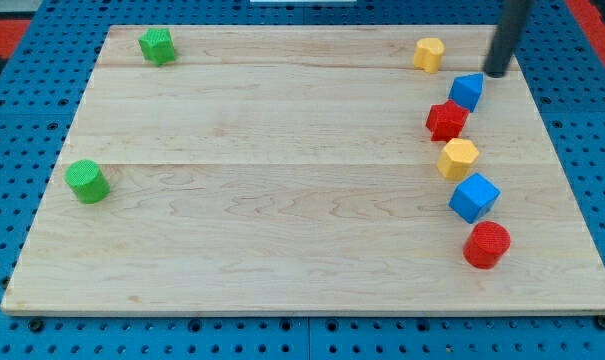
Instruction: Place your arm at the bottom of the green star
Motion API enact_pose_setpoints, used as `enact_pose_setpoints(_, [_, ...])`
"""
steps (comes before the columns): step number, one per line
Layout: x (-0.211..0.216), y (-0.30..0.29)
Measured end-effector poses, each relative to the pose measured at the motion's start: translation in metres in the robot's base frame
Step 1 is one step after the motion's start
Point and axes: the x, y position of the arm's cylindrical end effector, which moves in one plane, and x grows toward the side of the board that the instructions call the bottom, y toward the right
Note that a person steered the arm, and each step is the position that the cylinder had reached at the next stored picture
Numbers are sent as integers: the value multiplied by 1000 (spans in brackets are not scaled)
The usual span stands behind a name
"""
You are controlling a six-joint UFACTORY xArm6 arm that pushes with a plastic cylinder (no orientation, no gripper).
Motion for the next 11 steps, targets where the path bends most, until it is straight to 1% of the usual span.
enact_pose_setpoints(1, [29,-20])
enact_pose_setpoints(2, [25,-78])
enact_pose_setpoints(3, [32,-71])
enact_pose_setpoints(4, [46,1])
enact_pose_setpoints(5, [41,15])
enact_pose_setpoints(6, [-16,16])
enact_pose_setpoints(7, [-96,-29])
enact_pose_setpoints(8, [-108,-86])
enact_pose_setpoints(9, [-102,-222])
enact_pose_setpoints(10, [-34,-312])
enact_pose_setpoints(11, [25,-380])
